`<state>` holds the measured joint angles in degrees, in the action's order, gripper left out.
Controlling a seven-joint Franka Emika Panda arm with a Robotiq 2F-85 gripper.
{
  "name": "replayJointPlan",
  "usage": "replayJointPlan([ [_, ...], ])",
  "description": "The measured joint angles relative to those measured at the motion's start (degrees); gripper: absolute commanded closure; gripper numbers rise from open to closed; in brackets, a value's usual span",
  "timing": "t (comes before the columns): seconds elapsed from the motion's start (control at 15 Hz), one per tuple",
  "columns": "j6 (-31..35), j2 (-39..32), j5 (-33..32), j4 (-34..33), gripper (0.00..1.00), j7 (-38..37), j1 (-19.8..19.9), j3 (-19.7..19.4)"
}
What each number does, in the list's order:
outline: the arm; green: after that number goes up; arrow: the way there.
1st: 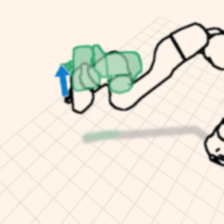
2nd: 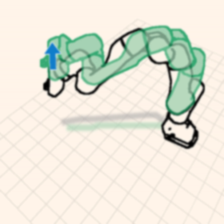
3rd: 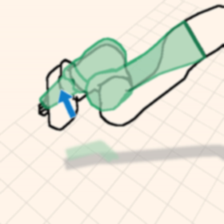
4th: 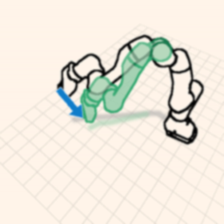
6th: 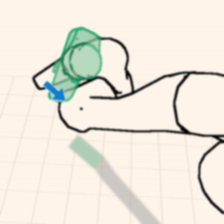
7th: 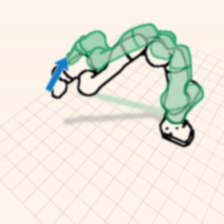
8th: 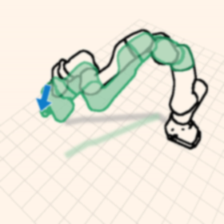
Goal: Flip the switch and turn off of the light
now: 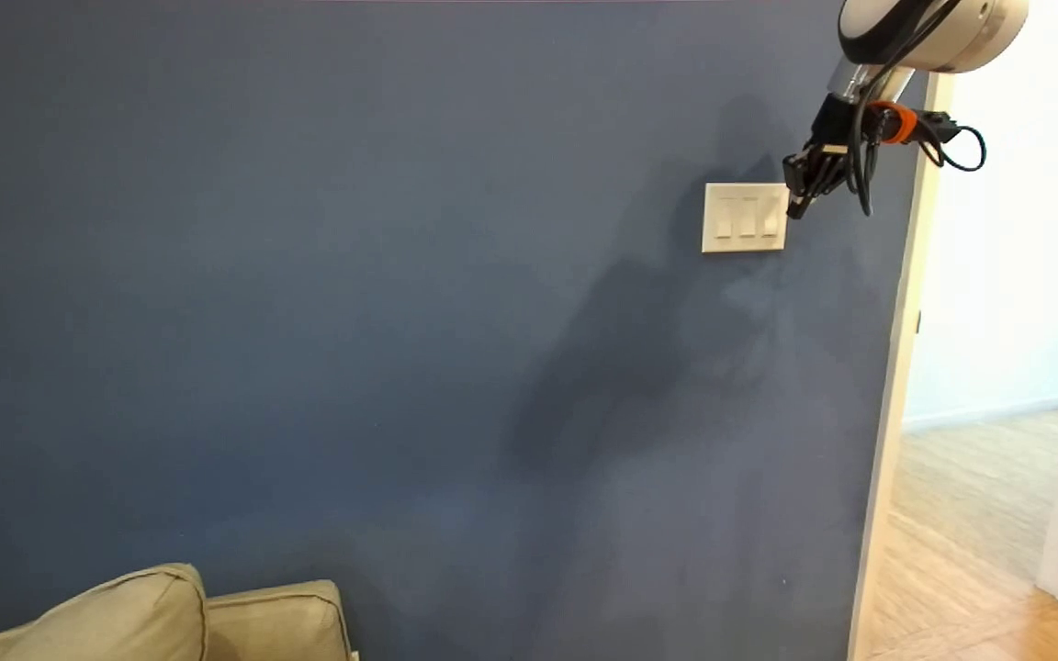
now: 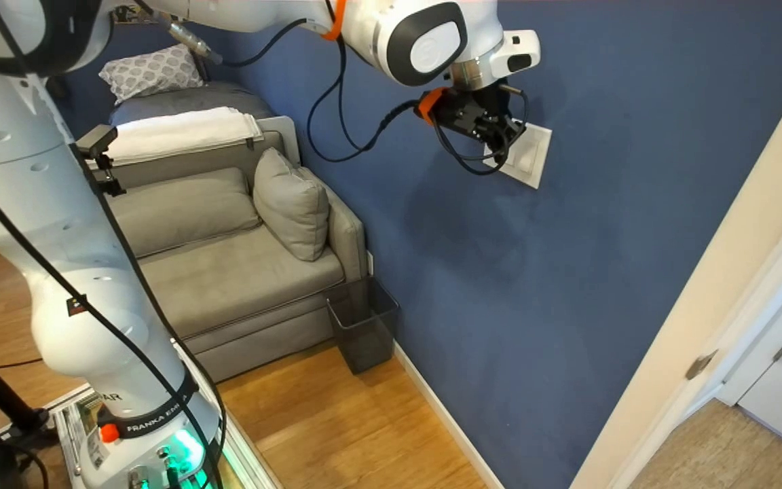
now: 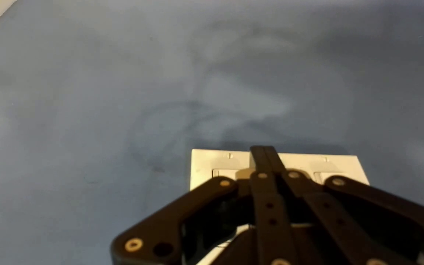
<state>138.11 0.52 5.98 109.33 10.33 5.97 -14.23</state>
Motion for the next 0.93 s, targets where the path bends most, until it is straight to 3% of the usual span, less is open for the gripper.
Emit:
replayJointPlan([
  [0.93,3.25,-8.8,5.01,-6.69,1.0,0.31,3.85,2.54],
])
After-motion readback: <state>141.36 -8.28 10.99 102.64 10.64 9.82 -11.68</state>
